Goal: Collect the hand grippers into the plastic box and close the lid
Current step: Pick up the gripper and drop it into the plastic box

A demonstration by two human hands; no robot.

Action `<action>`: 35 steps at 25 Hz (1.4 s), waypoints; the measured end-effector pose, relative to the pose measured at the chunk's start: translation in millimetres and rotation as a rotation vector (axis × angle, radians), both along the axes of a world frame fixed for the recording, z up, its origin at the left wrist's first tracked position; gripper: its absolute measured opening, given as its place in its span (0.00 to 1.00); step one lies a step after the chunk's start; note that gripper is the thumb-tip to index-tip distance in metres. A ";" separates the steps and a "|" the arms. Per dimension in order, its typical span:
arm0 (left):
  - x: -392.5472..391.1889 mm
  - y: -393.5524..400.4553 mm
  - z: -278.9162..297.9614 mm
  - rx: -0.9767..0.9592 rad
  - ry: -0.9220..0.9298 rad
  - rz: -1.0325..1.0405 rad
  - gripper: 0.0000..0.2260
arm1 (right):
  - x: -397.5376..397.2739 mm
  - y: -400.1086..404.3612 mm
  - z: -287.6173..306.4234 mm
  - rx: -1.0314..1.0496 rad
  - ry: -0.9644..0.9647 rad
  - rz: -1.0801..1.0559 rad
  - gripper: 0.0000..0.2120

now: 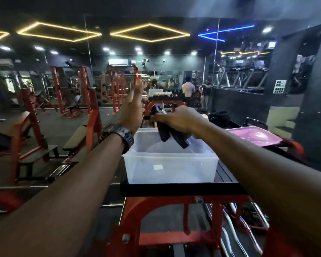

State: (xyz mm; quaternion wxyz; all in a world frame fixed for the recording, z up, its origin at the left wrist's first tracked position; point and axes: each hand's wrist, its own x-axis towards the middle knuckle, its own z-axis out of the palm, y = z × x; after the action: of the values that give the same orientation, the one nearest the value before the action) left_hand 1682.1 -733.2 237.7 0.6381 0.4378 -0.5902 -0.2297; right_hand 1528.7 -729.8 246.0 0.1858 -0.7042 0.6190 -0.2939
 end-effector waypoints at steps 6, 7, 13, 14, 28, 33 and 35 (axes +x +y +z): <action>-10.0 0.2 -8.7 0.039 -0.083 0.015 0.49 | 42.1 -10.7 -14.2 0.326 0.519 0.160 0.29; -13.5 -1.5 -9.6 0.057 -0.088 0.012 0.45 | 47.4 -14.6 -13.7 0.455 0.498 0.207 0.26; -21.3 0.9 -12.2 0.075 -0.066 0.034 0.38 | 50.4 -52.9 -29.0 0.419 0.459 0.122 0.23; -20.1 2.1 -13.6 0.075 -0.080 0.044 0.37 | 51.2 -57.6 -35.6 0.382 0.479 0.124 0.23; -3.5 -3.8 -28.7 0.122 -0.100 0.101 0.40 | 42.5 -73.9 -32.9 0.403 0.285 0.194 0.25; -50.0 -18.3 2.1 0.051 -0.012 0.022 0.40 | -77.2 -62.4 45.4 -0.115 -0.196 0.027 0.30; -81.2 -21.7 15.4 0.034 -0.004 -0.043 0.41 | -125.1 -51.7 56.8 -0.261 -0.406 -0.049 0.33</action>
State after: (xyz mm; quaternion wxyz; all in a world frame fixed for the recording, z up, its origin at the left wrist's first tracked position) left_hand 1600.9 -754.9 253.1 0.6244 0.4362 -0.5967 -0.2527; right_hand 1403.7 -781.4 302.8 0.2069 -0.6335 0.5426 -0.5113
